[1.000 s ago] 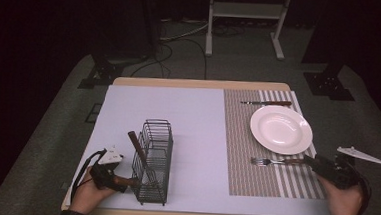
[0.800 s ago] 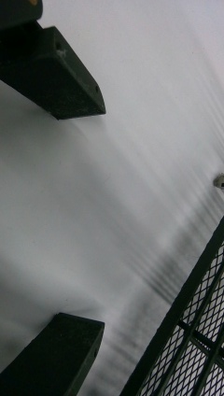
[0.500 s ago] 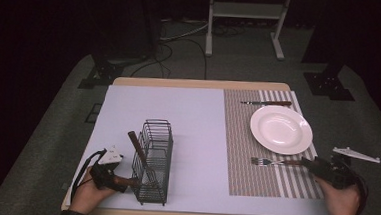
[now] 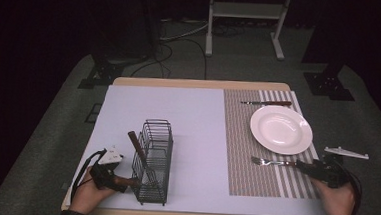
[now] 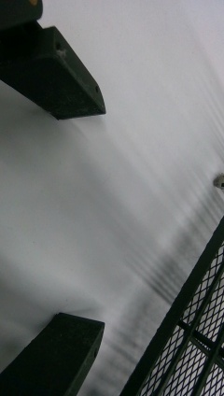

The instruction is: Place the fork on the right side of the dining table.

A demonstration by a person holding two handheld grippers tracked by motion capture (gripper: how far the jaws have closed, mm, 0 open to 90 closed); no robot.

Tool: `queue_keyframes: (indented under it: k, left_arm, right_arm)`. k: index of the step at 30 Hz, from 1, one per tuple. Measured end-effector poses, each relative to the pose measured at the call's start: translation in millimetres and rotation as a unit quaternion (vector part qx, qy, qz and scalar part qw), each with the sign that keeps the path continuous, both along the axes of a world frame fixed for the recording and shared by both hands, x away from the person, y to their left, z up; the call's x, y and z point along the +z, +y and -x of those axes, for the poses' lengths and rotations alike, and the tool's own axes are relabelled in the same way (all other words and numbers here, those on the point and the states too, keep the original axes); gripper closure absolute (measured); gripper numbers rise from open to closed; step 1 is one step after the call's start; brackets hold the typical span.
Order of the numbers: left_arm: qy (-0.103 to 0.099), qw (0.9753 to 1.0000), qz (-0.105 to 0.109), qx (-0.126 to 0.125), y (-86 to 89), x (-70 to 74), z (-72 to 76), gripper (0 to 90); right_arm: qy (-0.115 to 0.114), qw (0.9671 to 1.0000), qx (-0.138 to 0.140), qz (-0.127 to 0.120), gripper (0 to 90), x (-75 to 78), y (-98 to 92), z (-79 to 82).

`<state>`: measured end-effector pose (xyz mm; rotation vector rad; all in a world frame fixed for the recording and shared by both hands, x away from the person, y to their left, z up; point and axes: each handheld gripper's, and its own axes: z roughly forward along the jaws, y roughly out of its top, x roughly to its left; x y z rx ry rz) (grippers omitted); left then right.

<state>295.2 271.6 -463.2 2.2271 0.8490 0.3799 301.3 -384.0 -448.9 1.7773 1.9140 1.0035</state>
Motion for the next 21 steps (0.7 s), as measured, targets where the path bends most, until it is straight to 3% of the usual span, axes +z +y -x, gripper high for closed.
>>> queue_keyframes:
  k: [7, 13, 21]
  left_arm:
    - [0.000, 1.0000, 0.000, 0.000, 0.0, 0.0, 0.0, 0.0]
    - [0.000, 1.0000, 0.000, 0.000, 0.0, 0.0, 0.0, 0.0]
    - [0.000, 1.0000, 0.000, 0.000, 0.0, 0.0, 0.0, 0.0]
  right_arm:
    - [-0.001, 0.9999, -0.004, 0.013, 21.7, -0.9, 2.0, -1.3]
    - [-0.024, 0.9997, -0.006, 0.003, 21.7, 6.2, 1.3, 3.4]
    - [-0.048, 0.9988, 0.011, -0.001, 20.3, 16.9, 11.8, 5.8]
